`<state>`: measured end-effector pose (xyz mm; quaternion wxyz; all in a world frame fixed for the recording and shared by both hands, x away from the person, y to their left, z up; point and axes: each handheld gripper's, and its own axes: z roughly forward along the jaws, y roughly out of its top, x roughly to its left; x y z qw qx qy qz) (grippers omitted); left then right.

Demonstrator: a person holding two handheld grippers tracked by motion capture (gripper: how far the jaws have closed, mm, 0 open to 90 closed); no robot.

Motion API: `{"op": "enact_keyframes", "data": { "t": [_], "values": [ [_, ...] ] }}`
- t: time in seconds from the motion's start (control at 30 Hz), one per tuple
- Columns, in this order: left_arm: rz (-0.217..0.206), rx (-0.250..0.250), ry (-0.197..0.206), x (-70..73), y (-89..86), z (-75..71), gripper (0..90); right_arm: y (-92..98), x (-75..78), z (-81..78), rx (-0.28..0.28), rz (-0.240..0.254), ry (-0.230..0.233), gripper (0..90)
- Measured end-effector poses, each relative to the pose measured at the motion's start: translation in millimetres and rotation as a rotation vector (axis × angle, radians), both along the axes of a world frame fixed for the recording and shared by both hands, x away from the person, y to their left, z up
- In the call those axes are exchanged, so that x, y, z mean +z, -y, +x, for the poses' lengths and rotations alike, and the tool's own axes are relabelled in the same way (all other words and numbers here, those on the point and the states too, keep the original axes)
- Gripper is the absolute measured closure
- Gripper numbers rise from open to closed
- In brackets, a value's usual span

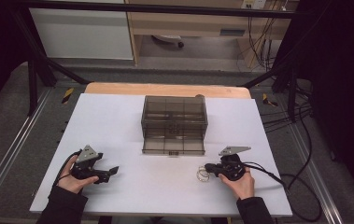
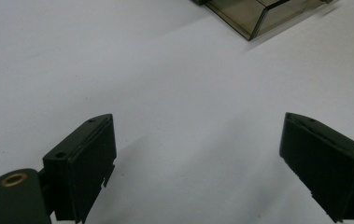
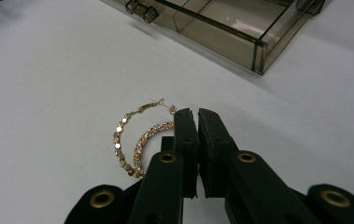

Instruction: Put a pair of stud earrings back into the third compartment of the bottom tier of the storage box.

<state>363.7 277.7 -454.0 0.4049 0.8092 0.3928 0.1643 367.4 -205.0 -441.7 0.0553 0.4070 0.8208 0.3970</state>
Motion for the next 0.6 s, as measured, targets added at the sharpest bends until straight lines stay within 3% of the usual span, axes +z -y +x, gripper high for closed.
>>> {"op": "enact_keyframes", "data": {
  "t": [0.6],
  "values": [
    [0.000,-0.001,-0.004,-0.7,1.1,-0.1,10.5,4.8,15.8,0.3,-0.018,0.007,0.047,86.8]
  ]
}}
